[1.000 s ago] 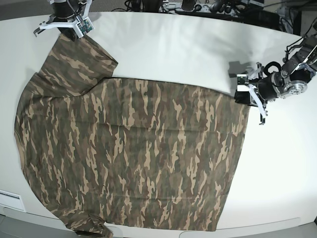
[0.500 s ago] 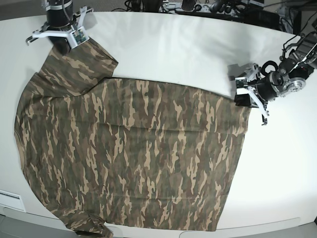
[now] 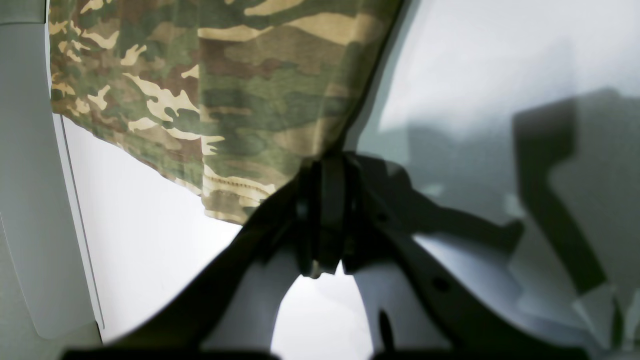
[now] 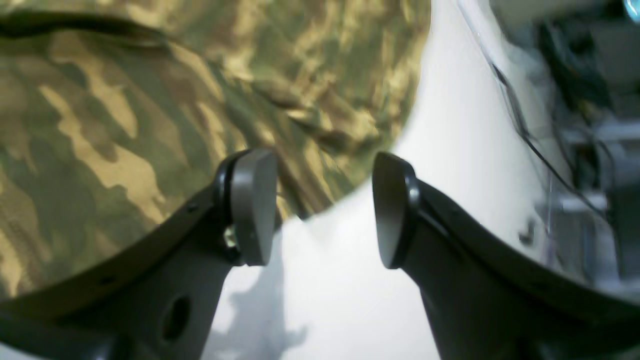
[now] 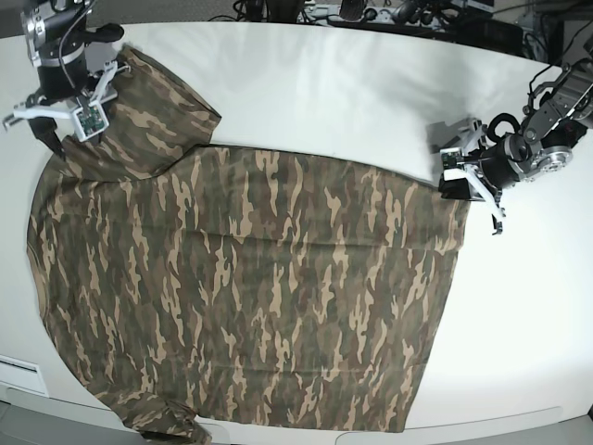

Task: Fold the T-shirt properly
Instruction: 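Move both grippers to the shirt's shoulder corners and grasp them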

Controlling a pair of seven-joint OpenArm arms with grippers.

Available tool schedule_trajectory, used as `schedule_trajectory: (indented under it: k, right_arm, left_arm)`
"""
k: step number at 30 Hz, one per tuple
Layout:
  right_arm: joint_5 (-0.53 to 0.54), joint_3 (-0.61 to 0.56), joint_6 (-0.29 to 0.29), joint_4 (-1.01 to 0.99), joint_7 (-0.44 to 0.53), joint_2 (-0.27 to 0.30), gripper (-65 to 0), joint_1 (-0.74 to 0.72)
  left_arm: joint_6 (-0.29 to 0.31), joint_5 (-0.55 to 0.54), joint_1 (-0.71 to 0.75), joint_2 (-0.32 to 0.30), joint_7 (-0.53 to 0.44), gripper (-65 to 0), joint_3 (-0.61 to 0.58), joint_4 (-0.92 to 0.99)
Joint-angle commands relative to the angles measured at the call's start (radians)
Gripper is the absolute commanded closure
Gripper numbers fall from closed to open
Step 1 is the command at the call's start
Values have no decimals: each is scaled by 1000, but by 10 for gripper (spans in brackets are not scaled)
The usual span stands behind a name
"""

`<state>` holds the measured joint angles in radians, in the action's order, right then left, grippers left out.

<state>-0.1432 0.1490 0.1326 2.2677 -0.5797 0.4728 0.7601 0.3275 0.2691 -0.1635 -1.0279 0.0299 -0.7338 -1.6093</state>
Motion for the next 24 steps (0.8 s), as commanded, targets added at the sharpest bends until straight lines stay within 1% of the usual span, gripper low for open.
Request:
schedule_trajectory:
  k: [1, 5, 10, 14, 20, 24]
  right_arm:
    - [-3, 6, 0, -15, 13, 18, -332, -8]
    - [16, 6, 50, -138, 11, 29, -332, -83]
    - [20, 6, 91, -245, 12, 29, -332, -162]
    - [88, 6, 137, -297, 12, 41, -332, -208]
    - [92, 6, 140, -359, 12, 79, -332, -256]
    - [98, 6, 142, -376, 21, 93, -332, -262]
  left_arm:
    - [19, 3, -3, -19, 24, 0, 1, 1]
    - [19, 3, -3, -19, 24, 0, 1, 1]
    - [19, 3, -3, -19, 24, 0, 1, 1]
    - [19, 3, -3, -19, 25, 0, 1, 1]
    - [19, 3, -3, -19, 24, 0, 1, 1]
    - [19, 3, -3, -19, 24, 0, 1, 1]
